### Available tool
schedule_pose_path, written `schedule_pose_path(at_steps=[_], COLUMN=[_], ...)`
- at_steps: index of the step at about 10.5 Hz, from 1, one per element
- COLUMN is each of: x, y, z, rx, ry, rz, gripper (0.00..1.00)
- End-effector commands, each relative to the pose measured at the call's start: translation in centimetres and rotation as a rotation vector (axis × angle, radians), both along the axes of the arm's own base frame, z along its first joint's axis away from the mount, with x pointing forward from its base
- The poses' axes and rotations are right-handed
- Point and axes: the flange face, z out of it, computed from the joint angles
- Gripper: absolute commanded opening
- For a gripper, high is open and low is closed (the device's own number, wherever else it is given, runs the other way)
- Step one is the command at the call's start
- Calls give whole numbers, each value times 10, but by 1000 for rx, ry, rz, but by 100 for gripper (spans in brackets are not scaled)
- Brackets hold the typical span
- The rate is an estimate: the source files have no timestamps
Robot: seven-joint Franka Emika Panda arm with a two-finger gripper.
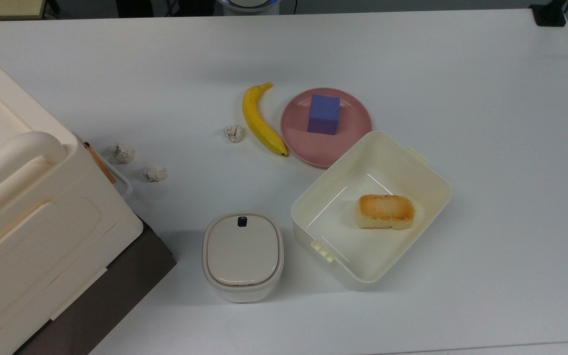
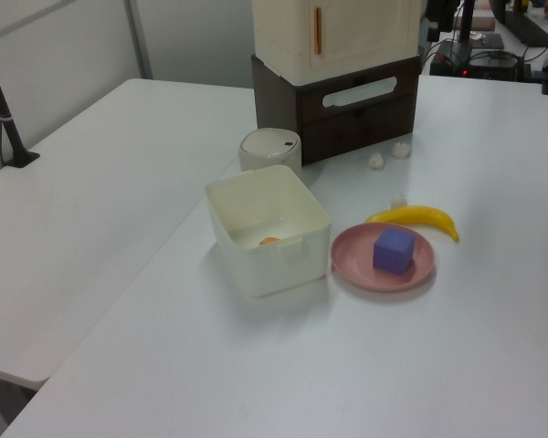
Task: Put the cube on the table
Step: 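Lower the gripper over the purple cube on the pink plate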
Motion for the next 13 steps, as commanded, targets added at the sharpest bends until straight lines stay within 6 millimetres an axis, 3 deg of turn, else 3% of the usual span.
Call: schedule_pose_path(at_steps=[1, 8, 10, 13], x=[5, 5, 6, 10], y=[2, 20, 32, 65], z=[-2, -13, -34, -83], rx=[-33, -98, -82, -81], ry=[-33, 26, 58, 66], rz=[50, 107, 177, 251], gripper=[100, 100, 100, 100])
